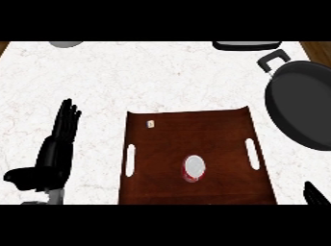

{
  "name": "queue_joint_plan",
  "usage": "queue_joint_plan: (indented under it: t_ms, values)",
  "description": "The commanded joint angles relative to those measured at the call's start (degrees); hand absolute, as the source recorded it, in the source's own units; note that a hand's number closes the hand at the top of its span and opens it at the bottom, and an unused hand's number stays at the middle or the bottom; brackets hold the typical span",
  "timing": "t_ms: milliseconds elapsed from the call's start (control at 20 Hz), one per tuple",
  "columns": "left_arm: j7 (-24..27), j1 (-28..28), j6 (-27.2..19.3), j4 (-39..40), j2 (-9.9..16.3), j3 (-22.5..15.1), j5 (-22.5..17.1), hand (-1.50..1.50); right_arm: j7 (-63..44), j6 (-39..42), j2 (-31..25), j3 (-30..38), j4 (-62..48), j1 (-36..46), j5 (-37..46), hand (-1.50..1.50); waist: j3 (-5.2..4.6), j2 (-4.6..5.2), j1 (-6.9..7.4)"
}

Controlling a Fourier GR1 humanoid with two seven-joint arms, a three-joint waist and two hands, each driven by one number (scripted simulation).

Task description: Pick the can from the tray and place it in the pot

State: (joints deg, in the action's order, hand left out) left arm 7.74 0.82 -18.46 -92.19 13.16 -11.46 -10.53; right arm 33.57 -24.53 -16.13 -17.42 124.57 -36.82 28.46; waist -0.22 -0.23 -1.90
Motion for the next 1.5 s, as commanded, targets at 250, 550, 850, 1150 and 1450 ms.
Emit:
queue_joint_plan:
  t_ms: [250,550,850,1150,1450]
  values:
    - [-0.7,-1.1,1.8,0.2,0.2,-0.3,-0.3,0.00,-23.9,5.8,1.1,-9.7,2.8,-8.6,30.3,-1.50,-0.12,0.60,2.02]
    - [1.0,-2.7,2.3,2.8,-1.2,0.6,0.2,0.00,-40.7,19.0,10.4,-18.0,0.7,3.9,43.5,-1.50,0.10,0.42,2.33]
    - [-1.8,-4.3,0.3,1.5,-3.4,0.2,1.7,0.00,-50.9,22.5,15.9,-21.0,-9.7,12.7,49.0,-1.50,0.19,0.33,2.05]
    - [-0.6,-3.3,1.5,3.2,-4.3,1.3,3.3,0.00,-50.6,22.0,15.9,-16.1,-16.7,16.7,43.1,-1.50,0.23,0.23,1.87]
    - [-0.2,0.1,4.4,0.3,-3.8,3.3,3.8,0.00,-52.8,22.0,13.8,-15.7,-17.4,21.0,41.0,-1.50,0.22,0.18,1.94]
